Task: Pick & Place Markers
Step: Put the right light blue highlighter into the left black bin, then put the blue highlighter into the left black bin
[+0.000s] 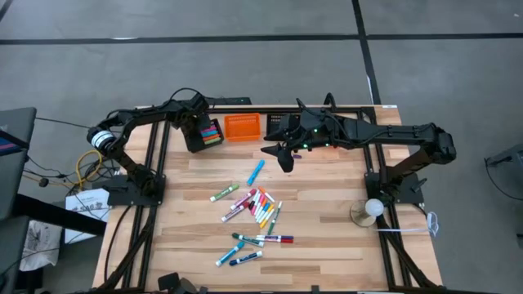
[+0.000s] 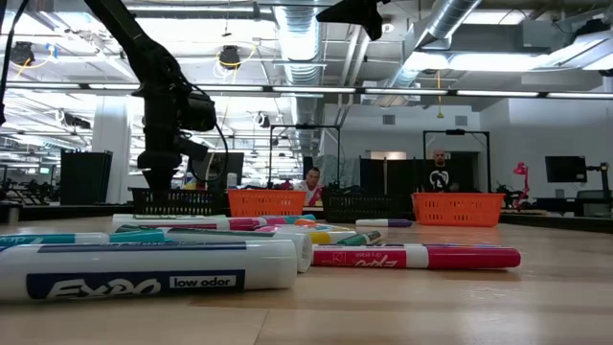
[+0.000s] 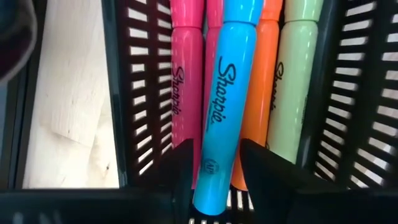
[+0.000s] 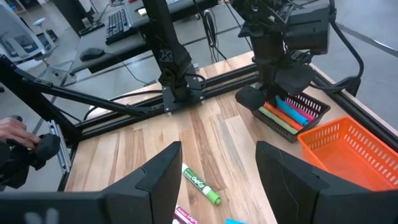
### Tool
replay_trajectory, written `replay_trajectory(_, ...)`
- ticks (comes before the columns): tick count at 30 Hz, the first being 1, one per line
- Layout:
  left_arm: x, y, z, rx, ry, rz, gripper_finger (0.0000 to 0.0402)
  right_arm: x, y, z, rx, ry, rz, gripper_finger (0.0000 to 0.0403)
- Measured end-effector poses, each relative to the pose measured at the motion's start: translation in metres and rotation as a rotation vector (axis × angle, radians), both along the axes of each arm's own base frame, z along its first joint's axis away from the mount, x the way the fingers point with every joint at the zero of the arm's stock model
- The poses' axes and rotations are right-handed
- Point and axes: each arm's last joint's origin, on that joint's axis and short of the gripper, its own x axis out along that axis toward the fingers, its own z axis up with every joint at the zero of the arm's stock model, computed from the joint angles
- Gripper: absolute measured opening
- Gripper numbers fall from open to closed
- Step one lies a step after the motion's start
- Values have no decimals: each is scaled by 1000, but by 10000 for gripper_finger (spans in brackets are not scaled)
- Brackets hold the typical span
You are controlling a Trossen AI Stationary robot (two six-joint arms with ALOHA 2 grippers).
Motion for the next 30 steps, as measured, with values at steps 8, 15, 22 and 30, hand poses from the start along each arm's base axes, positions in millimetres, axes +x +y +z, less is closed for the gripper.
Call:
replay_trajectory(8,-8,-10,39,136,-92,39,168,0,0,0,-1,0,-2,197)
replay_trajectory(15,-32,-46,110,353,-350,85,178,0,0,0,-1,0,-3,198)
replay_trajectory(22,-46,-98,161,326,-824,35,178,0,0,0,-1,0,-2,195)
replay_trajectory(30,-25,-143,170,96,-1012,-78,175,0,0,0,0,0,-1,187)
